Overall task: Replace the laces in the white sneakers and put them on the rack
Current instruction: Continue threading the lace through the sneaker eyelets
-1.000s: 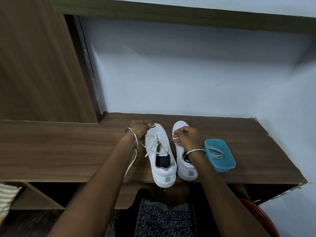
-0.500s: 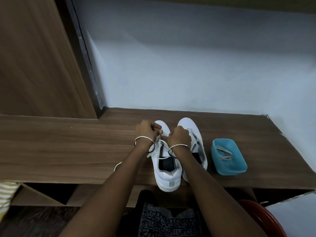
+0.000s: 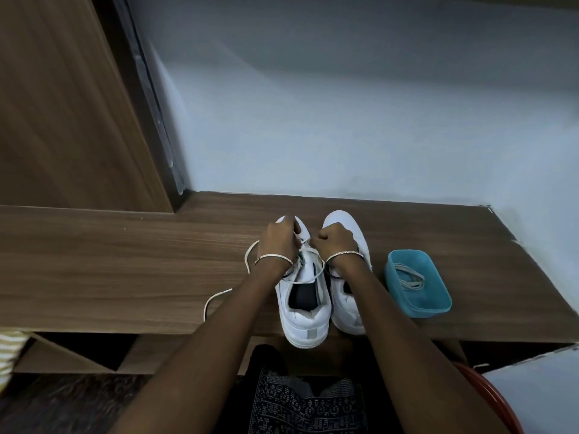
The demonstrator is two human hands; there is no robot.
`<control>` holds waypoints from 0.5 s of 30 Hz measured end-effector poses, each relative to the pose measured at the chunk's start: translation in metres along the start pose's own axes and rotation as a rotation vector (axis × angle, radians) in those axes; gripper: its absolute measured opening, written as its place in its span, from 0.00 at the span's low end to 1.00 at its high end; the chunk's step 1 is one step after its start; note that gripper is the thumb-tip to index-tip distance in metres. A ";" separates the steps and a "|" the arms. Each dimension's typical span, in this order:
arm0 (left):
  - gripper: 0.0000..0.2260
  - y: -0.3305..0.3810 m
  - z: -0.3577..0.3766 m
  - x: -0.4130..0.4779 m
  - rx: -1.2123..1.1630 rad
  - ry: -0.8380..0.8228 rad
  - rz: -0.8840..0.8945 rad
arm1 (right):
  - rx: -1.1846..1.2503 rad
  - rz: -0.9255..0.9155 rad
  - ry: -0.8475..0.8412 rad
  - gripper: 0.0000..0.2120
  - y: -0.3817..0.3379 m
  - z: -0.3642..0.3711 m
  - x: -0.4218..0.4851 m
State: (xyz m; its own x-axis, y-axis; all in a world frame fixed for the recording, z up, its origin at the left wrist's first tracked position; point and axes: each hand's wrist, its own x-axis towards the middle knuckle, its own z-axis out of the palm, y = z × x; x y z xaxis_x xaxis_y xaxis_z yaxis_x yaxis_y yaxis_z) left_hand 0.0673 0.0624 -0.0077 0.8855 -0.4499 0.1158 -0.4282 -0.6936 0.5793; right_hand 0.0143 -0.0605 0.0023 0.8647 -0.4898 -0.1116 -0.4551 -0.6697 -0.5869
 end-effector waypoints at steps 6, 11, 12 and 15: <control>0.15 0.007 -0.002 0.002 0.044 -0.043 0.065 | 0.025 0.009 -0.021 0.24 0.003 -0.001 0.001; 0.16 0.014 -0.004 0.004 0.055 -0.052 0.046 | 0.039 0.014 -0.018 0.22 0.005 0.001 0.000; 0.16 0.015 -0.004 0.004 0.061 -0.049 0.045 | 0.044 0.015 -0.015 0.22 0.006 0.001 0.000; 0.16 0.017 -0.004 0.004 0.086 -0.051 0.039 | 0.051 0.018 -0.007 0.21 0.006 0.001 0.000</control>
State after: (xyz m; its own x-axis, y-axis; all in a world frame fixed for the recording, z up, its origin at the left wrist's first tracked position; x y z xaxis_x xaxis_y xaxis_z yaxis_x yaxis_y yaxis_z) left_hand 0.0639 0.0509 0.0059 0.8582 -0.5044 0.0946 -0.4785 -0.7197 0.5031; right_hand 0.0116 -0.0640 -0.0025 0.8581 -0.4973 -0.1279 -0.4592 -0.6317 -0.6245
